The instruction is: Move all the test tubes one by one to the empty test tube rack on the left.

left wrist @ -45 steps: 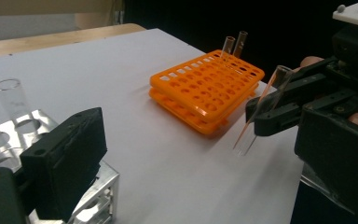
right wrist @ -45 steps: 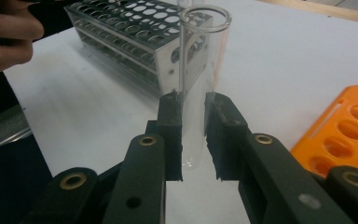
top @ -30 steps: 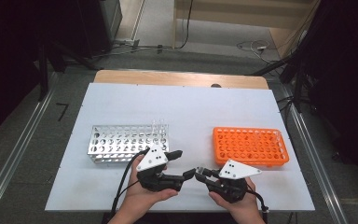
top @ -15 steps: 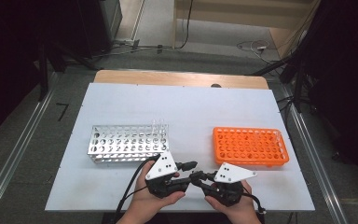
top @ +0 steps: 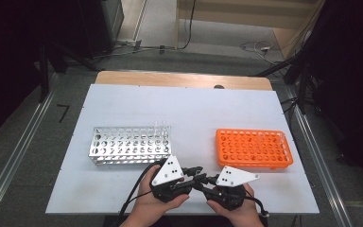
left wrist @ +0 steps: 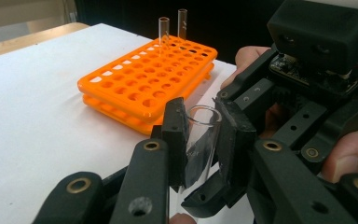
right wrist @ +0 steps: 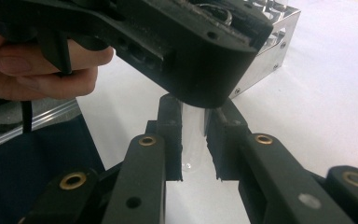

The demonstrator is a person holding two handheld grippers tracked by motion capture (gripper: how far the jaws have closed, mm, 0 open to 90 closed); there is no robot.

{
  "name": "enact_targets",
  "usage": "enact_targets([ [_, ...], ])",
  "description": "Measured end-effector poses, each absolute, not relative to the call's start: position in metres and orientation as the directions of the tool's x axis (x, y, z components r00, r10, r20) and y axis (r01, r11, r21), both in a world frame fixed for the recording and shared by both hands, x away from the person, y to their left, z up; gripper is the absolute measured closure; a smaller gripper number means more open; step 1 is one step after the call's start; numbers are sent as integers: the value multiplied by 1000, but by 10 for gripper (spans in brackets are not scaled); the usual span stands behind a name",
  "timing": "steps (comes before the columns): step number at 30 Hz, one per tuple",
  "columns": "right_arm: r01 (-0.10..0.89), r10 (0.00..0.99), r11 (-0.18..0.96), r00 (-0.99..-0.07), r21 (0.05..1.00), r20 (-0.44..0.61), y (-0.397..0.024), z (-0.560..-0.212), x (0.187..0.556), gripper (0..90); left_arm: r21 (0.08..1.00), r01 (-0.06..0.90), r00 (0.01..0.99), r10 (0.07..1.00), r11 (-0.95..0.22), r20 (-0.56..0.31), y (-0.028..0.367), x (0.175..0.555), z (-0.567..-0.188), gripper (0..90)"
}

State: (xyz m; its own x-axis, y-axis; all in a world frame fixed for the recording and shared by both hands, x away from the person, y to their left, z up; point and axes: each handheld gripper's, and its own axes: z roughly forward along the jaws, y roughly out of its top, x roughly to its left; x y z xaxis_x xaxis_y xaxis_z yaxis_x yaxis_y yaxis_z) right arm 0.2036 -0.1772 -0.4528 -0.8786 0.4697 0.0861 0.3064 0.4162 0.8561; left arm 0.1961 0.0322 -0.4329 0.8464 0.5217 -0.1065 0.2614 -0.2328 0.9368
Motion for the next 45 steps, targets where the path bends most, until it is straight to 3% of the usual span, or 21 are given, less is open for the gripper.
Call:
enact_targets([
  [13, 315, 473, 396, -875, 862, 103, -181, -453, 208, 702, 933, 276, 837, 534, -229, -117, 33, 202, -429, 754],
  [29, 279, 496, 336, -865, 900, 83, -194, -431, 230, 205, 945, 266, 802, 588, -191, -107, 51, 232, -410, 755],
  [34, 297, 523, 350, -849, 889, 78, -199, -432, 235, 0, 948, 265, 789, 605, -175, -108, 58, 245, -406, 755],
  [38, 323, 516, 316, -848, 892, 123, -210, -437, 237, 0, 949, 262, 778, 621, -174, -101, 66, 252, -405, 755],
  [45, 324, 541, 323, -834, 889, 107, -222, -438, 237, 0, 953, 259, 745, 661, -157, -93, 90, 261, -398, 755],
])
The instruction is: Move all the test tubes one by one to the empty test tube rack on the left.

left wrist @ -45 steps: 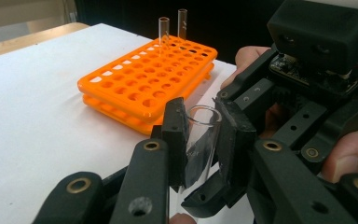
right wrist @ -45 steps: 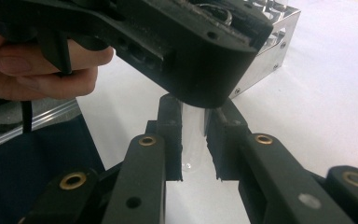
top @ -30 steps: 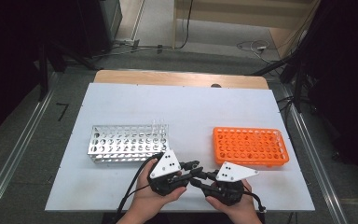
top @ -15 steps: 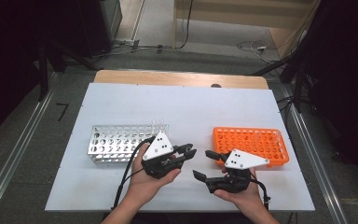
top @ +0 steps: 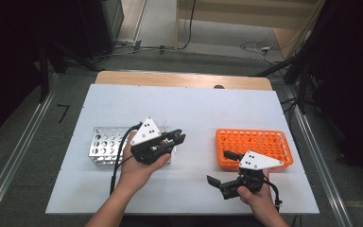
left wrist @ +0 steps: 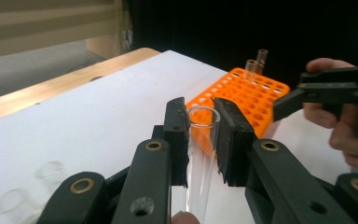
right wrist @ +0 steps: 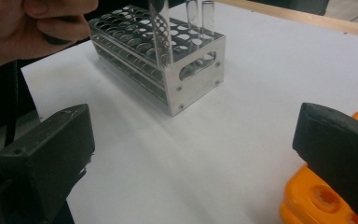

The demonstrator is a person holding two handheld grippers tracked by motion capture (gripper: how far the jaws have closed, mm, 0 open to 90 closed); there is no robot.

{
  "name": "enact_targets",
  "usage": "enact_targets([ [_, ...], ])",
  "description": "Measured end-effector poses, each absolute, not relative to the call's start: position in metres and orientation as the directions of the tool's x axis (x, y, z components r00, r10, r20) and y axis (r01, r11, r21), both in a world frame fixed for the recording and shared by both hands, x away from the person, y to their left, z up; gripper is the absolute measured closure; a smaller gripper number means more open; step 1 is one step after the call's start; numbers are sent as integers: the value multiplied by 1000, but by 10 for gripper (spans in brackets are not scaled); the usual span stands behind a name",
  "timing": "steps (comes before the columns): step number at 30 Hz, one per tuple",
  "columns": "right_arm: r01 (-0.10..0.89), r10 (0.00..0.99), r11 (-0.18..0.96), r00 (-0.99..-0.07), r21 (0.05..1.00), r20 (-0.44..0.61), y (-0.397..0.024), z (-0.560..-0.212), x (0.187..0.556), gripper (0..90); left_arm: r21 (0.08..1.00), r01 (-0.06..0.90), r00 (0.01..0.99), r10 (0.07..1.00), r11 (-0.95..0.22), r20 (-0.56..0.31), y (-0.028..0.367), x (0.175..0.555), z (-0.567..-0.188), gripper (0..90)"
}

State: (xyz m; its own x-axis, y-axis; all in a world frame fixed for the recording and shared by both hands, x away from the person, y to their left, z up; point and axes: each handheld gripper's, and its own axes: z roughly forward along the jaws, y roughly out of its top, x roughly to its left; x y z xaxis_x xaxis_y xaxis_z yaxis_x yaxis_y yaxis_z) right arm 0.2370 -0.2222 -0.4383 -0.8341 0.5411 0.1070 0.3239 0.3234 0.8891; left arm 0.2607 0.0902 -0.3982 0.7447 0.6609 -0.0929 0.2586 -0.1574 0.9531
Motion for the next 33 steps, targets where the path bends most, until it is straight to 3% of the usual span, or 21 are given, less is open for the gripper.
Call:
enact_targets([
  [11, 333, 592, 319, -801, 887, 88, -253, -438, 241, 0, 957, 262, 689, 719, -128, -92, 125, 270, -392, 755],
  [33, 353, 620, 325, -780, 878, 84, -265, -443, 241, 0, 963, 259, 528, 846, -71, -79, 161, 304, -405, 755],
])
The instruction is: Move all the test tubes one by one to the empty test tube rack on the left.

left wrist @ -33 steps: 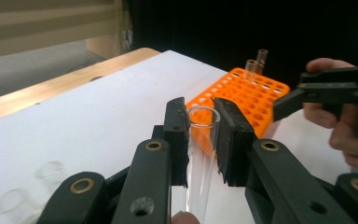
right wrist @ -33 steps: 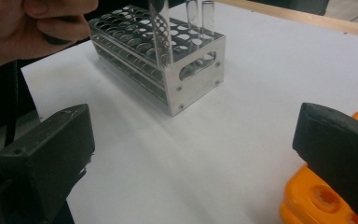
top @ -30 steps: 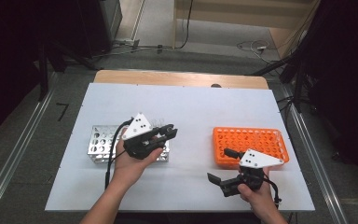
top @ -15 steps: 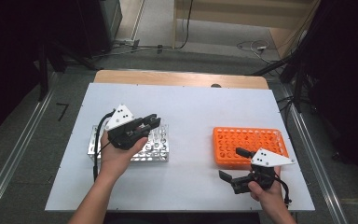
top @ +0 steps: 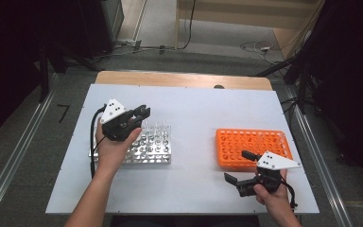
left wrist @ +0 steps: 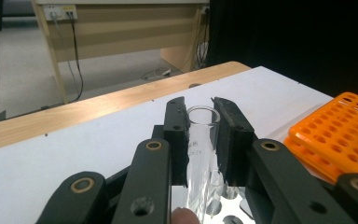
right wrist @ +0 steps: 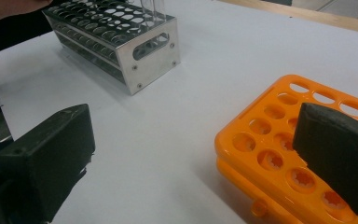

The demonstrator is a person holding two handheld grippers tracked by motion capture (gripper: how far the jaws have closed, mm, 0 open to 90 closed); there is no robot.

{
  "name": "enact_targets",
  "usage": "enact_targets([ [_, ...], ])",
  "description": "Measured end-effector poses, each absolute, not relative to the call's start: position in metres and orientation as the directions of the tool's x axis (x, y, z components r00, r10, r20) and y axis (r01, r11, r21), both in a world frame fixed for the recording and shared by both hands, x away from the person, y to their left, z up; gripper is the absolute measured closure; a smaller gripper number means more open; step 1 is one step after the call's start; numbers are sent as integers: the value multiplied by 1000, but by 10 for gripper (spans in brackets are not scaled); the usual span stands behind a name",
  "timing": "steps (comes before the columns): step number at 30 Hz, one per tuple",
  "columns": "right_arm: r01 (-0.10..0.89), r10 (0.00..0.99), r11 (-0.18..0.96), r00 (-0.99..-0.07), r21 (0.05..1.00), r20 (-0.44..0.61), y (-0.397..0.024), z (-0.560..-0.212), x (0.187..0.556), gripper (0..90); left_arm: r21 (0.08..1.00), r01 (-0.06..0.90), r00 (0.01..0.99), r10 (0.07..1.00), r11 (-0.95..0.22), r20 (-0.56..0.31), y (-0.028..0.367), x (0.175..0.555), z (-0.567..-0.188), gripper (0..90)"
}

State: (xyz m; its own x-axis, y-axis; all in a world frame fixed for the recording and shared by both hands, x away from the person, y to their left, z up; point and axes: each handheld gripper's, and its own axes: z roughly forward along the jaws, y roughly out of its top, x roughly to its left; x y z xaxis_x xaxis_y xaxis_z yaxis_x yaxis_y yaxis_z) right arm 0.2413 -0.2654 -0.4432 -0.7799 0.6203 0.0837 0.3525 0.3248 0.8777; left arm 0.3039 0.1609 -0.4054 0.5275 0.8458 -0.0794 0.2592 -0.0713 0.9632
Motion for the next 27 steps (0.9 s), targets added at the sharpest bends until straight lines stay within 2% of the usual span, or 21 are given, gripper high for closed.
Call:
enact_targets([
  [18, 360, 632, 311, -770, 879, 91, -273, -442, 238, 0, 945, 315, 504, 859, -83, -93, 151, 313, -427, 754],
  [27, 355, 623, 311, -777, 882, 93, -271, -442, 239, 0, 933, 331, 506, 861, -138, -52, 144, 309, -433, 754],
])
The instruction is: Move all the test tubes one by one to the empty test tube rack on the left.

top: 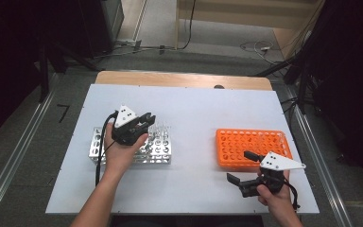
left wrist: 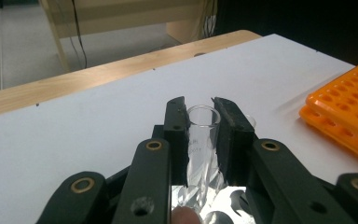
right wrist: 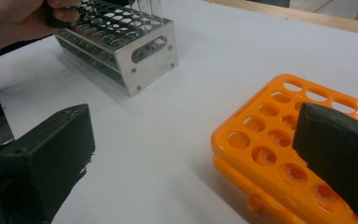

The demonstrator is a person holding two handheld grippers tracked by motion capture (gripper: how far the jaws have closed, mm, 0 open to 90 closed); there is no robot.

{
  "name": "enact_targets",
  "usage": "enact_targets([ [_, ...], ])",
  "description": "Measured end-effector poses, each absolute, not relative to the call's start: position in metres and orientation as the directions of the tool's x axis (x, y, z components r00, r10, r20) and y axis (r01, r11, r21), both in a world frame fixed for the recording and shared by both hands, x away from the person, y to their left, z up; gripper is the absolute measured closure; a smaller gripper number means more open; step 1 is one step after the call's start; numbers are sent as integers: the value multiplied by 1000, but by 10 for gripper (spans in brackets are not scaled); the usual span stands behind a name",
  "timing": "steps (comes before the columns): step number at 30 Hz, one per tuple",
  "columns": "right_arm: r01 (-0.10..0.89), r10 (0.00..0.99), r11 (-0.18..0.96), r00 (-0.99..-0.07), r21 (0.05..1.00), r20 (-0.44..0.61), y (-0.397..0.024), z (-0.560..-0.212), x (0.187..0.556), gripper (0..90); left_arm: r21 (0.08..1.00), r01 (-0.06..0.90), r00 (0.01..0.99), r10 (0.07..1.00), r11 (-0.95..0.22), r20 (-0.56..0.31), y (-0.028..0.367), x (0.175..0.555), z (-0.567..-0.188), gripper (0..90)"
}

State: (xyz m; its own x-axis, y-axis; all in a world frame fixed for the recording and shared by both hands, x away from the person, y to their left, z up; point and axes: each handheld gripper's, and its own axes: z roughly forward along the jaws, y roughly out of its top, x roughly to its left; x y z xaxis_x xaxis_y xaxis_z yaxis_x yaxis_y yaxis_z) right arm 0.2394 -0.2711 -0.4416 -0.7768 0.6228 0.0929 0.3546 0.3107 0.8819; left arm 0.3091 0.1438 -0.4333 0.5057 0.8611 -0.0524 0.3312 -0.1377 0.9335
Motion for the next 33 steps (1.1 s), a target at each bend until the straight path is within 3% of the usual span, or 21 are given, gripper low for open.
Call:
enact_targets([
  [17, 357, 628, 306, -773, 882, 95, -273, -441, 241, 0, 875, 471, 479, 866, -115, -144, 146, 312, -436, 734],
  [33, 356, 629, 309, -772, 882, 92, -274, -442, 242, 0, 866, 488, 473, 866, -107, -160, 148, 312, -436, 673],
])
